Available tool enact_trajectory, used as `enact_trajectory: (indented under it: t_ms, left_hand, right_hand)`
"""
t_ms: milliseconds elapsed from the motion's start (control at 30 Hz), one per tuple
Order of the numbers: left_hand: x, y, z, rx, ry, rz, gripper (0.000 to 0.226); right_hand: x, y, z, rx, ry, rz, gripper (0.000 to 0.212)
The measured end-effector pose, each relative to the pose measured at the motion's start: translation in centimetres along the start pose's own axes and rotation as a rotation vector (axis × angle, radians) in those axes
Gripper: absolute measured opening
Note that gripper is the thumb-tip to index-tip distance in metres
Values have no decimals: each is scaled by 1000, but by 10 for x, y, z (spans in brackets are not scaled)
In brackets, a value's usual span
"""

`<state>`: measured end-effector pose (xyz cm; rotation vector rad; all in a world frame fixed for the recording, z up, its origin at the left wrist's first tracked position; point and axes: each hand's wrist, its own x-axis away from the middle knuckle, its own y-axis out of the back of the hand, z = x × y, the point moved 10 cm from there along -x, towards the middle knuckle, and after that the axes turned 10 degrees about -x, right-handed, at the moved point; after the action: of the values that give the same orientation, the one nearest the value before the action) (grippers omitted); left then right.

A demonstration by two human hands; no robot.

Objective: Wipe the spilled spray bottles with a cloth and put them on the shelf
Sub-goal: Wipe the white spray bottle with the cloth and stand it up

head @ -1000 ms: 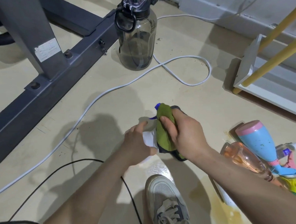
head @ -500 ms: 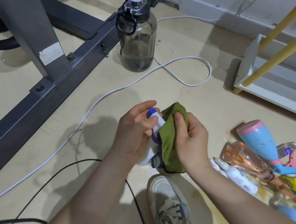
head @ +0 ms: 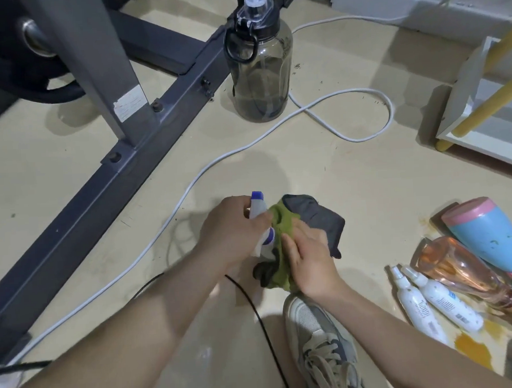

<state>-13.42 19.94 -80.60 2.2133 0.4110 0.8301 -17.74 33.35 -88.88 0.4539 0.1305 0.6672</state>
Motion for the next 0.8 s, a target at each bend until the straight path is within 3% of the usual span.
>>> enact_trajectory:
  t_ms: [100, 200, 300, 367, 467, 600, 700, 800]
  left_hand:
    - [-4, 26, 30, -80, 94, -73, 23]
    - [-4, 32, 67, 13, 223, -48, 31]
    - [-3, 16, 78, 154, 273, -43, 34]
    - [0, 6, 78, 227, 278, -84, 31]
    - [5, -2, 87, 354, 349, -127, 31]
    - [-2, -7, 90, 611, 477, -145, 34]
    - [-7, -11, 61, 733, 409, -35, 33]
    - [-8, -15, 38, 573, 276, 197, 50]
  right_hand:
    - [-1, -6, -42, 27, -194, 2, 26]
    - [-2, 11, -59, -104, -342, -120, 25]
    - [-1, -10, -4, -207, -220, -97, 35]
    - [9, -36, 36, 2, -83, 16, 50]
    - [6, -32, 34, 296, 102, 13, 52]
    - [-21, -18, -1, 191, -99, 10, 55]
    - [-34, -16, -11, 168, -167, 8, 66]
    - [-43, -2, -15, 75, -122, -31, 51]
